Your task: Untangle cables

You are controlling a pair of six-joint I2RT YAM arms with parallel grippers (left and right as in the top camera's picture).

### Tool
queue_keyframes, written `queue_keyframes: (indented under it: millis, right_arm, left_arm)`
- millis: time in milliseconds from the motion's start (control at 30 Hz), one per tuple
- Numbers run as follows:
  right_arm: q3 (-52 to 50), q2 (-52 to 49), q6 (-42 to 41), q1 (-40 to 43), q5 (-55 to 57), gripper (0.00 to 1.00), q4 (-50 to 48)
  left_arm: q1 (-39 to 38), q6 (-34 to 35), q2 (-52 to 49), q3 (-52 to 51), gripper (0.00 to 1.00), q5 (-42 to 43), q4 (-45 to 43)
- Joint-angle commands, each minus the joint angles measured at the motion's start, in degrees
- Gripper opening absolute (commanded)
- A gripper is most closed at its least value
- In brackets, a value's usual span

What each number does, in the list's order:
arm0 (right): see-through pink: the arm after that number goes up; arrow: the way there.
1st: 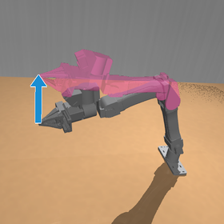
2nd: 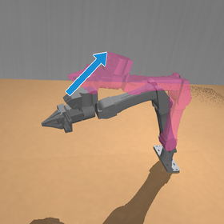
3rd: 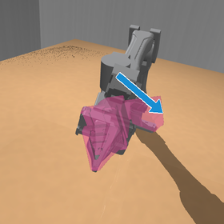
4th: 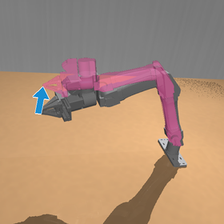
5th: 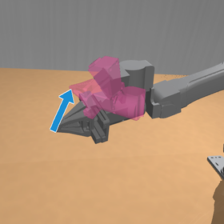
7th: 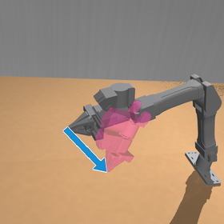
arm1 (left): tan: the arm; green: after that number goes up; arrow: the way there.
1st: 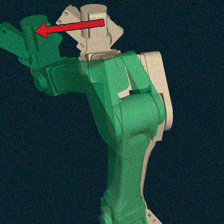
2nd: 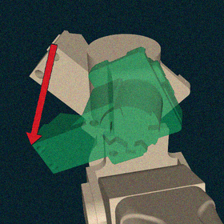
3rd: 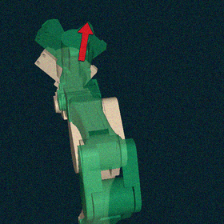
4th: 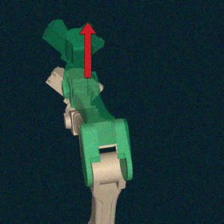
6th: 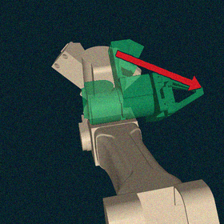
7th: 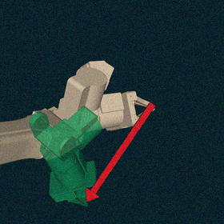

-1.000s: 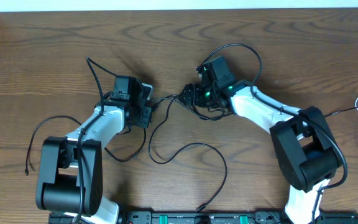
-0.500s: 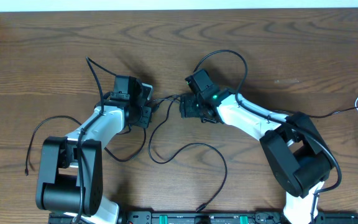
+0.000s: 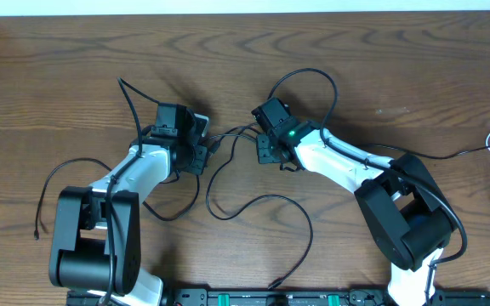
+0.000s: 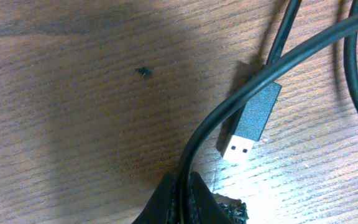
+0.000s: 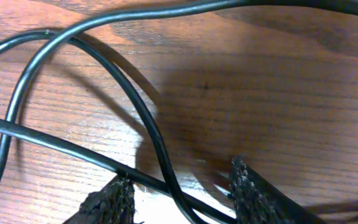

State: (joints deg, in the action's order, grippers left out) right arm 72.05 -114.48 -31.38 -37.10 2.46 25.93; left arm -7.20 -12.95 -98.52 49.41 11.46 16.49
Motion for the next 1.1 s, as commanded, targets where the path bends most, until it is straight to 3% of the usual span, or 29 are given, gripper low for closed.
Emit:
queue_keyframes:
  millis: [0,300,433,500,667,1067]
  right_arm:
    - [-0.66,-1.62,0.17,-0.13,1.88,0.46,0.66]
    - [-0.66,-3.85,0.17,-0.11,1.64,0.23,0.57]
    - [-0.66,-3.85,0.17,-0.11,1.49,0.18,0.46]
    - [-0.66,-3.87,0.17,-0.11,1.46,0.22,0.46]
    - [-0.66,-3.82,0.35,-0.11,0.74,0.46,0.5]
    - [-0.59,1.79,2.1,2.58,-14.82,0.55,-6.36]
  left_arm:
    - [0.0,-0.7,-0.61,-0.61,0.08,-1.44,0.37]
    - [0.0,-0.59,-0.61,-0.61,0.08,-1.44,0.17]
    - [0.0,-0.28,-0.61,-0.61,0.08,-1.44,0.09]
    - [0.0,-0.28,-0.61,-0.61,0.08,-1.44,-0.02]
    - [0.0,-0.28,-0.61,-0.61,0.08,-1.44,-0.07]
    - [0.0,-0.31,-0.61,-0.61,0.08,-1.46,-0.33]
